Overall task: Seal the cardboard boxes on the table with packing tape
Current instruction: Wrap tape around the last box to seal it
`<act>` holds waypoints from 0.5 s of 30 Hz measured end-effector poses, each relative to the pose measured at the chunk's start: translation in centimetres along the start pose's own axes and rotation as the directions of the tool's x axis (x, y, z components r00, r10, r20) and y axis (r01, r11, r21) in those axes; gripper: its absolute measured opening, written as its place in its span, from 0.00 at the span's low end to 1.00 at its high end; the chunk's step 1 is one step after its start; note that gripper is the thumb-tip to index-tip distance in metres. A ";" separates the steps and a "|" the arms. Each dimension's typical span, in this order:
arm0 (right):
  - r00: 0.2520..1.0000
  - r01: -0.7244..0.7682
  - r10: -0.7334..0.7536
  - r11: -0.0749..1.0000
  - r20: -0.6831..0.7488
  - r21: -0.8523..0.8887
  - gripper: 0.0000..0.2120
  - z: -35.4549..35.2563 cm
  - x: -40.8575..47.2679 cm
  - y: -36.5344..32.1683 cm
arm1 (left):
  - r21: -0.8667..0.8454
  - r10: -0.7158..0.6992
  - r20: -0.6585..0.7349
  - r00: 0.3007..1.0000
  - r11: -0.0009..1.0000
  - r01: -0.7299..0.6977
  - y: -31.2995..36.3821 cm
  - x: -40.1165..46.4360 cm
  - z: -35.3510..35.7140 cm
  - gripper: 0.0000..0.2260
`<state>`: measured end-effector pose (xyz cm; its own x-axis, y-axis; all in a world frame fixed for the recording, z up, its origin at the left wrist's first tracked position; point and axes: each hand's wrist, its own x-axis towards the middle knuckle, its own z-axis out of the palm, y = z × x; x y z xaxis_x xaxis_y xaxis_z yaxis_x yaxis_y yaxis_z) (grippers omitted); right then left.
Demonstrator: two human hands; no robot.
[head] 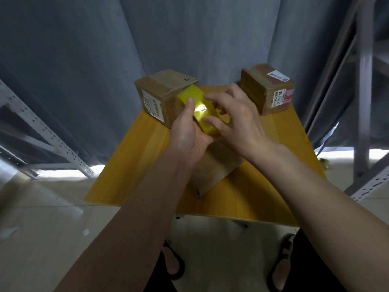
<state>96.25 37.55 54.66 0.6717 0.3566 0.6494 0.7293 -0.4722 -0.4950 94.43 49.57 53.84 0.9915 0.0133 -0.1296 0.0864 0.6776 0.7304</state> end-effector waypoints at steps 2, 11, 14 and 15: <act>1.000 0.007 -0.007 1.000 -0.030 0.002 0.13 0.3 0.1 0.1 | -0.007 -0.014 -0.008 1.000 1.000 0.014 0.0 0.0 0.1 0.22; 0.986 0.154 -0.162 0.971 -0.030 -0.184 0.05 0.7 0.1 -0.8 | -0.053 -0.012 -0.079 0.997 0.999 0.008 0.0 -0.1 0.7 0.22; 0.976 0.210 -0.217 0.958 -0.011 -0.197 0.07 0.3 0.2 -1.0 | -0.088 -0.028 -0.098 0.995 0.996 0.019 0.5 -0.1 1.3 0.23; 0.968 0.245 -0.250 0.952 -0.007 -0.184 0.08 0.0 0.2 -0.9 | -0.102 -0.037 -0.108 0.993 0.994 0.026 0.7 0.0 1.3 0.23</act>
<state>95.74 38.03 55.18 0.4668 0.4575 0.7568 0.8346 -0.5109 -0.2059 94.62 49.08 55.28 0.9713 0.0678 -0.2281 0.1015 0.7491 0.6547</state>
